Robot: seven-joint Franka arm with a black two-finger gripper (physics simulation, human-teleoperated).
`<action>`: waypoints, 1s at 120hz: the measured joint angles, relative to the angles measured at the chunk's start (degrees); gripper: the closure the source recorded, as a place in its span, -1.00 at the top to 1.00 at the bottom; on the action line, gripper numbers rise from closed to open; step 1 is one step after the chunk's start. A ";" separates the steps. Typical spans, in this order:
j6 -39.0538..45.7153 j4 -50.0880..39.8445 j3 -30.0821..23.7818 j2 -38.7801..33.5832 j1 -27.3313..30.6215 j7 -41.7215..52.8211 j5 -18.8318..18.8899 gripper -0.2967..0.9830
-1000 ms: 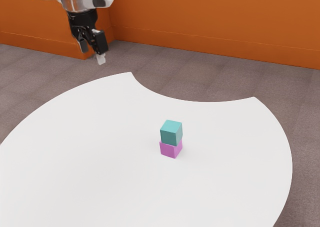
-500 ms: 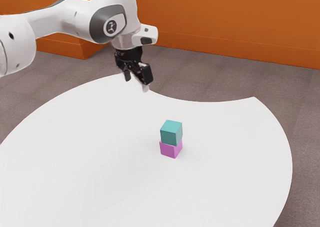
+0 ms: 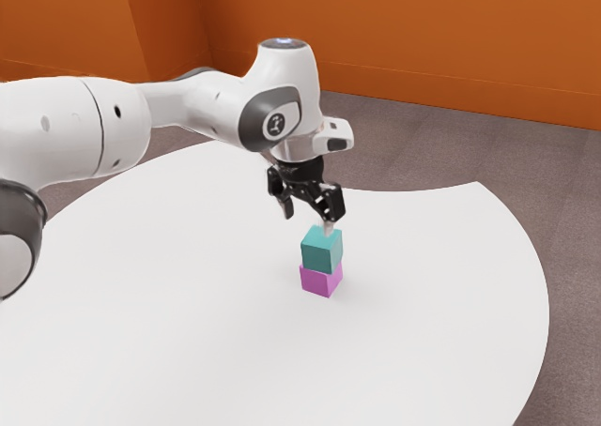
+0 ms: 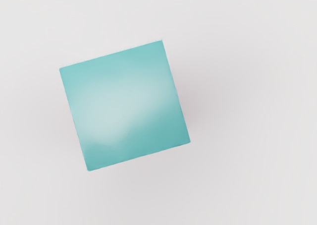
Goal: Pick up the blue block with one arm, and put the blue block on the table with one arm
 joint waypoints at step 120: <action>1.81 10.97 -8.89 14.95 10.20 -5.55 0.02 0.54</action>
